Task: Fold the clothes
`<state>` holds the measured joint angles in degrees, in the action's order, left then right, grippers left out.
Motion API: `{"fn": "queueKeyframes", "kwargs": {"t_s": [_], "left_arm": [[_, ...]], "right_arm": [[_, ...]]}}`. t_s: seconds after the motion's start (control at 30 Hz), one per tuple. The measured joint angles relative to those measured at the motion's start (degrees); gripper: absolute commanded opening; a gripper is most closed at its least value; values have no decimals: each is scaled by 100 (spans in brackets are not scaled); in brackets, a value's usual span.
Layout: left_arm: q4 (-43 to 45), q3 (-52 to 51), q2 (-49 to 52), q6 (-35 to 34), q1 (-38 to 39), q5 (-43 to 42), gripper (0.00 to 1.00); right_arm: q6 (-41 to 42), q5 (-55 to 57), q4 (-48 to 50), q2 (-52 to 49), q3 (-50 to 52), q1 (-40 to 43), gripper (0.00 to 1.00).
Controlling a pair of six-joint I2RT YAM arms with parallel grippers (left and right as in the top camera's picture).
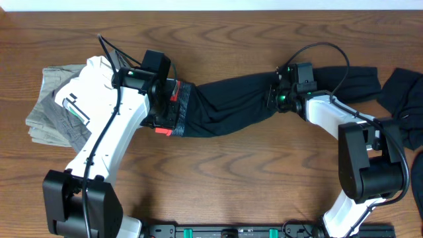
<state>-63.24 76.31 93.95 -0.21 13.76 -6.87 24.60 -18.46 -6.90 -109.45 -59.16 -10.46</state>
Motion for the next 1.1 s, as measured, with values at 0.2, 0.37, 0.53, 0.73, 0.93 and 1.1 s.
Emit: {"fn": "queueKeyframes", "kwargs": {"t_s": [0.2,0.37,0.53,0.73,0.93,1.1], "left_arm": [[81,0,0,0,0,-48,52],[584,-68,4,0,31,-221,52],[1274,-579,50,0,168,-304,52],[2225,-1386,179,0,313,-350,52],[3088,-2251,254,9,323,-350,51],[3265,-2459,264,22,330,-367,50]], "right_arm": [[149,-79,-599,0,0,2,15],[-72,-243,-837,17,-31,92,17],[-391,-684,-852,17,-31,402,15],[-466,-1045,-850,22,-31,675,15],[-470,-1364,-730,22,-31,673,14],[-317,-1082,-566,22,-31,514,13]]}}
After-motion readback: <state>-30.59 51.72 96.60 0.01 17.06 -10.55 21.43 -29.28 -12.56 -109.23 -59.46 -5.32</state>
